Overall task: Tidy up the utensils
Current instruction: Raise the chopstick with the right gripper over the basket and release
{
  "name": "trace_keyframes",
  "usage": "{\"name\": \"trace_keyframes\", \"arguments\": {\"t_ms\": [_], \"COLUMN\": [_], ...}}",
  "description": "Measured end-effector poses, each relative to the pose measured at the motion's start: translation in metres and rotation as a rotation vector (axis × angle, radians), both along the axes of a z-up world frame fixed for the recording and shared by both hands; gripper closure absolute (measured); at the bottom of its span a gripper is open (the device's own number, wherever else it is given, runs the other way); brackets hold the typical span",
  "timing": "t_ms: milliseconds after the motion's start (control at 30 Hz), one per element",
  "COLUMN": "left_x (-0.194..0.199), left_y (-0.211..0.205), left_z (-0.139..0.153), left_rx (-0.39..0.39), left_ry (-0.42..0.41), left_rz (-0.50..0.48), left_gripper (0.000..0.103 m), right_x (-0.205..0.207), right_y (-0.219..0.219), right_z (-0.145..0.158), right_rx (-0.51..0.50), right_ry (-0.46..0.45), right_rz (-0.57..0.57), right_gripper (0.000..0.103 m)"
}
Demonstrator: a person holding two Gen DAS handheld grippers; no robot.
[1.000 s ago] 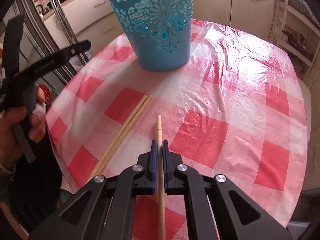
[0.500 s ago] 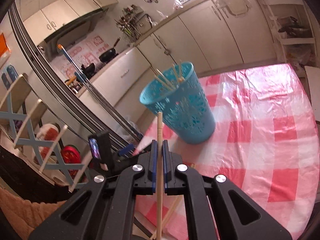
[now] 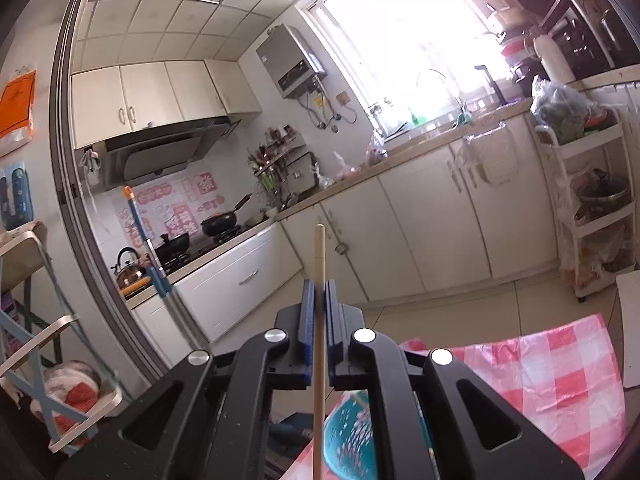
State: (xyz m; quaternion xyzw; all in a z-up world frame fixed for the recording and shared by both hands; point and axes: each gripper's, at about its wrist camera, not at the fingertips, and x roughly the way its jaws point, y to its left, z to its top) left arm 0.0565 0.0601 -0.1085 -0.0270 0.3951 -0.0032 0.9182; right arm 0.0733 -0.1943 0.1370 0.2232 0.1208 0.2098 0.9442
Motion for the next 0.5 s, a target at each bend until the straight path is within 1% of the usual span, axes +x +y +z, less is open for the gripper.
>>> {"name": "trace_keyframes", "arguments": {"t_ms": [67,133,200,333,500], "left_x": [-0.001,-0.002,-0.003,-0.003,-0.002], "left_y": [-0.003,-0.004,-0.006,-0.004,0.0], "left_z": [0.001,0.002,0.002,0.002,0.001], "left_rx": [0.011,0.017,0.018,0.005,-0.013], "left_ry": [-0.008,-0.013,-0.016,-0.013,-0.009], "left_rz": [-0.011,-0.017,-0.022,-0.022,-0.013], "left_gripper": [0.015,0.015,0.015,0.015,0.015], "right_x": [0.012,0.024,0.031,0.034,0.031], "right_y": [0.005,0.012,0.016,0.021,0.025], "right_z": [-0.002,-0.008,-0.019,-0.042,-0.065], "right_rx": [-0.013,-0.051,-0.087,-0.14,-0.197], "right_ry": [-0.016,-0.025,-0.009,0.028,0.066], "right_rz": [-0.054,-0.106,-0.133,-0.153,-0.145], "right_gripper": [0.097,0.097,0.097,0.097,0.097]}}
